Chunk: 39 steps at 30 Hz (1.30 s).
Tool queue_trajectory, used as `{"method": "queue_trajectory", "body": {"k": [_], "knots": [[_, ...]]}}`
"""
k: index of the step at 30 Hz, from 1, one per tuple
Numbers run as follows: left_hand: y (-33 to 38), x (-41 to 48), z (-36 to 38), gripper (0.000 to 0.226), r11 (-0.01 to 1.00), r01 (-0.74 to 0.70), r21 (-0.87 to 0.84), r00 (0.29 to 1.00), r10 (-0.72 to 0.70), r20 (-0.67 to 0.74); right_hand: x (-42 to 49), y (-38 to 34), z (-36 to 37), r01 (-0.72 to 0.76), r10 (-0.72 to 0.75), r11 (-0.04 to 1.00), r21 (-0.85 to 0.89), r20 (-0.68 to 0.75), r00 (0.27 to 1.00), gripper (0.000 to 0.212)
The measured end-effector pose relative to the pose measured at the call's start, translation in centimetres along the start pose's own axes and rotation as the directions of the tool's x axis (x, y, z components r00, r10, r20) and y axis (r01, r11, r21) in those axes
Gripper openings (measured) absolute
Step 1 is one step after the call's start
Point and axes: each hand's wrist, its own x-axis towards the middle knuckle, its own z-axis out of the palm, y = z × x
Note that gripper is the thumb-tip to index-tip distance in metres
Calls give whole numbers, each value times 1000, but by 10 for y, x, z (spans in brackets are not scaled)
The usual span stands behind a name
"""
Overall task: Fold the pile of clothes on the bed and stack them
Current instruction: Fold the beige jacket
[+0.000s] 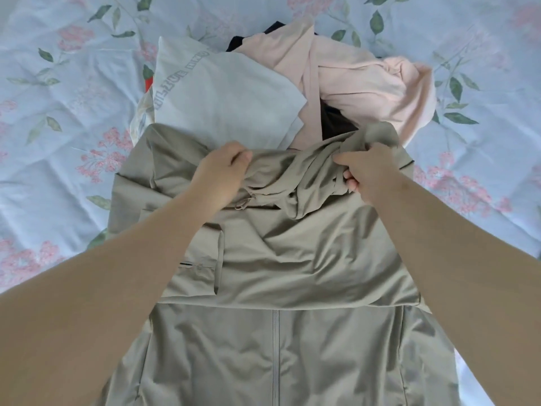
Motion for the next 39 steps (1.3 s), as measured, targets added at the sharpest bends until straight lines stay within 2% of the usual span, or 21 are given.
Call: {"method": "queue_trajectory", "body": {"k": [1,3,5,6,8,10,12,13,15,18,21,23,25,28,30,32,34,35,36,38,39], "knots": [[2,0,-9,18,998,-9,-63,998,5,-63,-2,-3,0,19,-19,1000,1,5,1000,19],[4,-1,-26,21,971,-6,-238,970,-52,-238,-8,-9,-3,230,-229,962,149,-20,973,19],[2,-6,-42,19,927,40,-373,893,-200,-403,-23,-13,-8,379,-407,865,329,17,913,16],[-1,-8,-46,12,929,97,-358,853,-263,-451,-30,-12,-10,393,-435,864,315,71,898,16],[-4,-14,-47,17,947,235,-218,804,-315,-505,-37,-2,-14,331,-343,939,90,192,920,21],[1,-16,-40,28,986,159,-44,841,-159,-518,-42,8,-17,161,-109,969,-185,261,959,17],[13,-11,-24,27,997,1,75,919,29,-394,-42,16,-16,28,44,943,-332,207,977,8],[17,-7,-14,30,995,-21,94,959,47,-280,-39,21,-15,14,55,920,-391,166,985,16],[20,-1,1,41,989,57,139,998,-52,-34,-32,27,-12,62,-29,861,-505,72,997,26],[16,3,13,34,907,-4,420,997,-27,69,-26,29,-7,203,-278,775,-598,-33,960,35],[21,5,10,19,877,-35,479,999,27,23,-19,21,-6,295,-361,805,-515,-30,932,11],[27,7,3,27,887,-10,461,994,59,-92,-18,10,-6,331,-396,806,-491,-32,918,26],[33,5,-13,30,924,-8,382,944,133,-302,-25,-8,-6,424,-463,848,-318,-54,885,26],[34,-15,-43,27,985,-175,6,831,151,-535,-48,-27,-14,549,-561,808,215,-3,828,15],[24,-36,-52,29,913,-193,-359,892,11,-452,-63,-19,-28,532,-605,756,381,95,791,33],[9,-62,-51,31,689,102,-717,958,-261,-115,-75,10,-40,415,-481,847,333,143,865,45],[-7,-85,-41,24,410,484,-773,837,-475,273,-85,46,-48,79,-99,961,264,63,993,49],[-13,-95,-34,20,297,582,-757,752,-551,362,-89,62,-49,-113,113,954,278,17,993,44],[-17,-102,-25,16,227,622,-749,689,-614,386,-92,76,-49,-259,274,919,297,-11,962,33],[-17,-113,-6,23,219,647,-730,627,-698,346,-96,96,-45,-399,434,854,333,-34,900,9],[-14,-117,3,37,240,662,-710,611,-722,326,-97,101,-40,-420,456,850,318,-44,889,20]]}}
